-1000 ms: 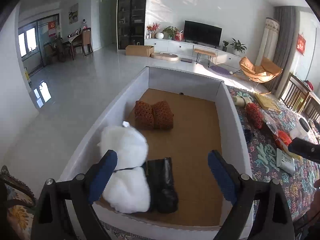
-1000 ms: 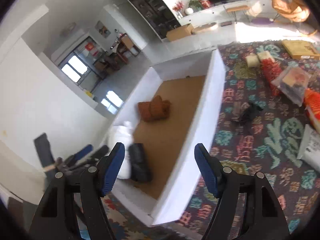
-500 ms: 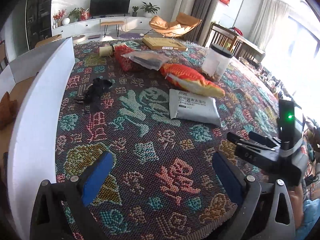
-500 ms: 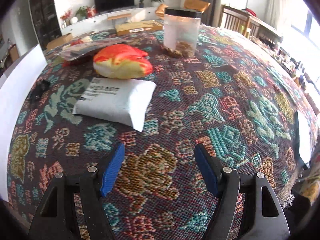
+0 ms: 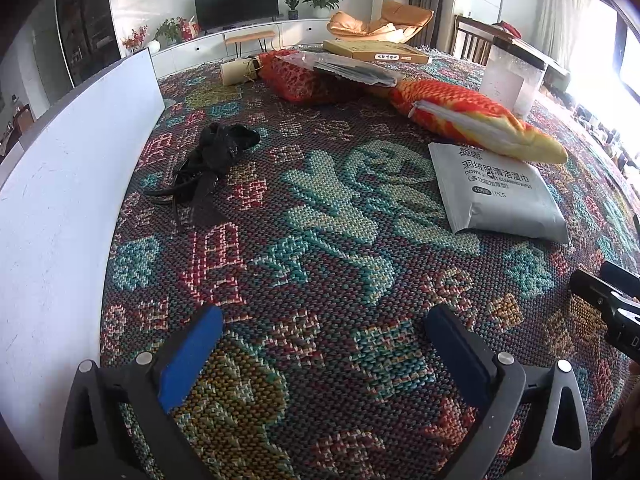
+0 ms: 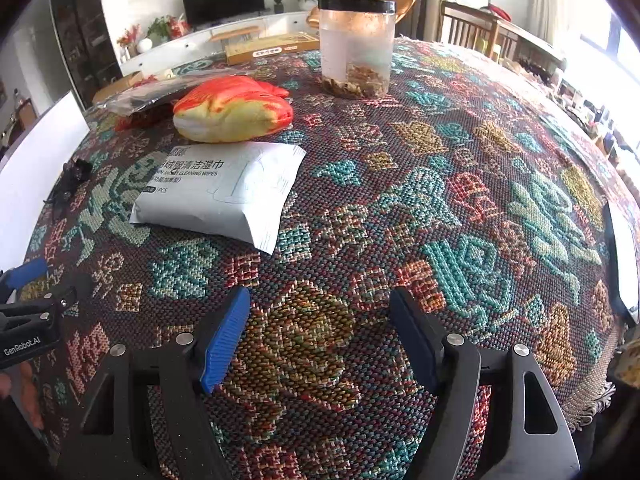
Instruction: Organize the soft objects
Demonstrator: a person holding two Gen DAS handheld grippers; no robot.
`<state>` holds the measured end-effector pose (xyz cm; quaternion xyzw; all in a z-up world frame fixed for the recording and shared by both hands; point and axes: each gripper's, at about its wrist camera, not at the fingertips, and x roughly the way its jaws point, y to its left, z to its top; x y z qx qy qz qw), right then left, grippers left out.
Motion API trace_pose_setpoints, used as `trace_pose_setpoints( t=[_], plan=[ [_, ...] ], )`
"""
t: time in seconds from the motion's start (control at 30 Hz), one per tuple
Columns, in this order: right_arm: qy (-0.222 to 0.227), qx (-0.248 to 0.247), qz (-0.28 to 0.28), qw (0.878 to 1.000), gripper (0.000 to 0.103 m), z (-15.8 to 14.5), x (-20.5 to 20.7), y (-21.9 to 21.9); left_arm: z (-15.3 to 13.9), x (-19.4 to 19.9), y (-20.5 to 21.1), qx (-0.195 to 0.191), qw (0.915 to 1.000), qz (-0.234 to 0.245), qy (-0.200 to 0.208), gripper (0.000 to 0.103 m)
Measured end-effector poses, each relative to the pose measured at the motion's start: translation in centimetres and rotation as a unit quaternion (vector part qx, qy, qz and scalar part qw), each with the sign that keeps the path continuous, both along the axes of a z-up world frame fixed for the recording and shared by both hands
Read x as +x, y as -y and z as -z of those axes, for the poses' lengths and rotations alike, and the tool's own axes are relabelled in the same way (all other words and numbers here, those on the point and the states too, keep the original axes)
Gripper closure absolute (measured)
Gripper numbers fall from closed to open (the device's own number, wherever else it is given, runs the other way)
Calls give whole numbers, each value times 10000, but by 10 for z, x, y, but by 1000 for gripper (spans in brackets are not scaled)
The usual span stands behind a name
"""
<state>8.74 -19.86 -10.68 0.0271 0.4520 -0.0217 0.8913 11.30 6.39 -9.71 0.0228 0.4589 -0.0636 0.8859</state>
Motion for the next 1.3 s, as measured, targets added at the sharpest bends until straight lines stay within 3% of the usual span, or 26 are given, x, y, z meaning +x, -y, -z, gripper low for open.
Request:
trace_pose_setpoints(
  t=[0.23,1.07,1.13,1.3],
  plan=[
    [-22,-94,-78,9999,19,3,0,-8,2,1,-1,7,10000,-20,54,0],
    [-12,-56,-72,10000,17,3,0,-8,2,1,0,9,10000,-21,52,0],
    [18,204,-42,9998,17,0,0,-2,2,1,0,8,10000,-21,53,0],
    [256,1374,206,9900,18,-3,-6,29,2,2,0,6,10000,-21,53,0]
  ],
)
